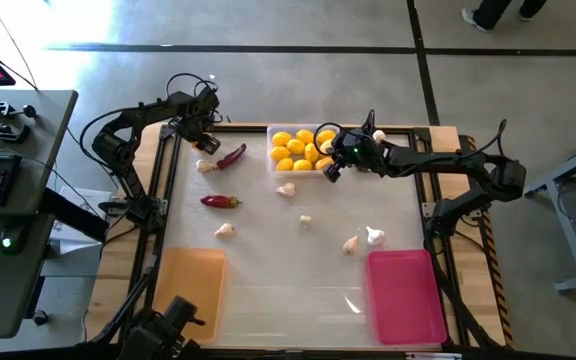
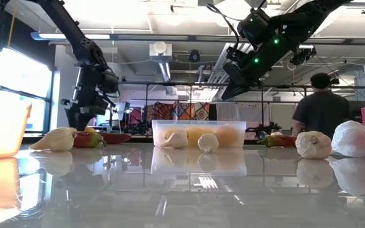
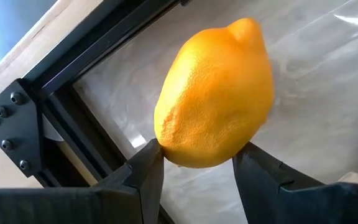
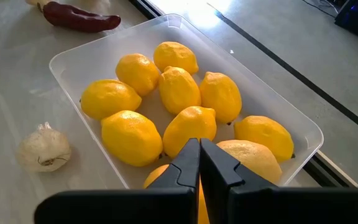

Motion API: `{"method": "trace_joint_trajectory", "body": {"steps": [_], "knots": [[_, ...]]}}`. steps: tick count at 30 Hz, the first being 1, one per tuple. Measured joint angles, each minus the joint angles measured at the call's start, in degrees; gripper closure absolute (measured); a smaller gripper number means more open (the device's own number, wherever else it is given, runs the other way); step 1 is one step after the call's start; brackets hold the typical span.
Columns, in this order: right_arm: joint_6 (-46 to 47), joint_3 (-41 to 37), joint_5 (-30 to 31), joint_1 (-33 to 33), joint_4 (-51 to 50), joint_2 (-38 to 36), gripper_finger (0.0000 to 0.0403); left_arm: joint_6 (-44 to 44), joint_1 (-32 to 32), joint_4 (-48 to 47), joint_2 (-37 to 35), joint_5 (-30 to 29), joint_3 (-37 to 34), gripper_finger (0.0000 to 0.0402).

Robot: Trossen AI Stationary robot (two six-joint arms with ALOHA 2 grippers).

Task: Sort produce into baskets
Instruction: Put the lemon into the transparent bin

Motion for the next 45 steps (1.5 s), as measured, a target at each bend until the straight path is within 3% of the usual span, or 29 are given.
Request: {"method": "trace_joint_trajectory", "body": {"steps": [15, 24, 33, 41, 45], "knots": [[0.0, 0.0, 0.0, 0.0, -0.4, 0.0, 0.0403, 1.8, -4.7, -1.1, -5.8, 1.1, 1.8, 0.0254], [-0.6, 0.0, 0.0, 0.0, -0.4, 0.0, 0.0403, -0.6, -11.8, 1.1, -11.6, 8.9, 1.8, 0.0254], [-1.3, 0.0, 0.5, 0.0, -4.5, -0.6, 0.0403, -2.2, -22.9, 9.7, -11.5, 11.6, 2.4, 0.0255], [-3.0, 0.0, 1.1, 0.0, -4.4, -0.6, 0.0403, -2.5, -28.6, 12.8, -10.0, 13.3, 9.5, 0.0255], [-5.1, -2.5, 3.0, 0.0, 1.6, -0.6, 0.0403, -2.0, -30.2, 12.7, -6.2, 13.3, 13.7, 0.0255]]}}
